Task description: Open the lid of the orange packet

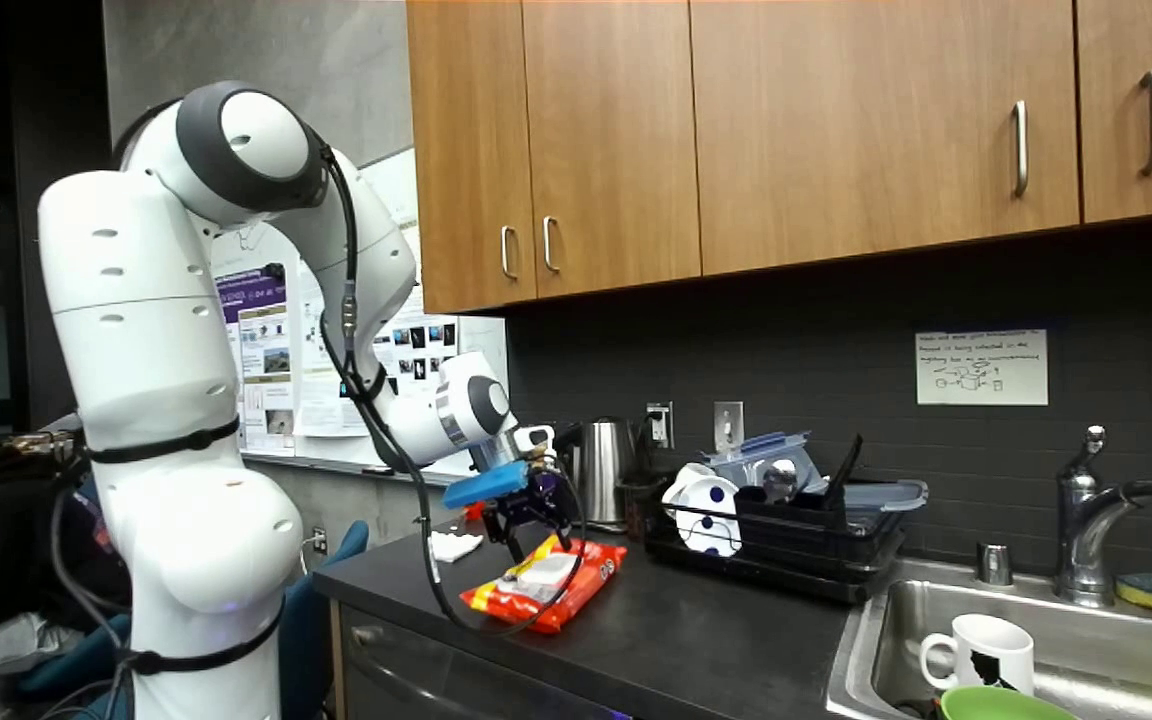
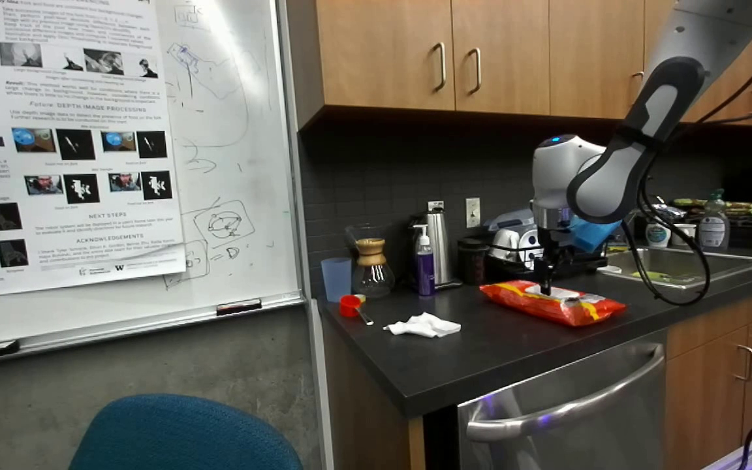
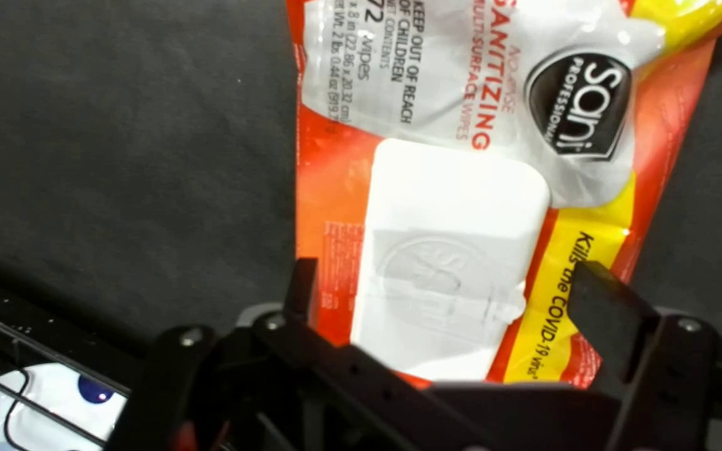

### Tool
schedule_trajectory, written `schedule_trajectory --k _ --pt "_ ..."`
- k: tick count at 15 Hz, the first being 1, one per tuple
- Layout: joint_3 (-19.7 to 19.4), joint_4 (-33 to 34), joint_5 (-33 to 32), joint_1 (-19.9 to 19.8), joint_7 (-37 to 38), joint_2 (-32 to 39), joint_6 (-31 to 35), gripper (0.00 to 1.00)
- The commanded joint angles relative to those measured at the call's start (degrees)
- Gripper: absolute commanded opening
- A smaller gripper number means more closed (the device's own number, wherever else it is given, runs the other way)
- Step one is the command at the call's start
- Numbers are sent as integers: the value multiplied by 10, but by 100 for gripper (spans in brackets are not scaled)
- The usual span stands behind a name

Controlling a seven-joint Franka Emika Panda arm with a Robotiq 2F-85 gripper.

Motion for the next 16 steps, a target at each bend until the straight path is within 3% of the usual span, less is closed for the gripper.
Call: schedule_trajectory --k 1,16 --pt "8 18 -41 -9 39 25 4 100" --pt "-3 64 -117 -8 91 76 2 100"
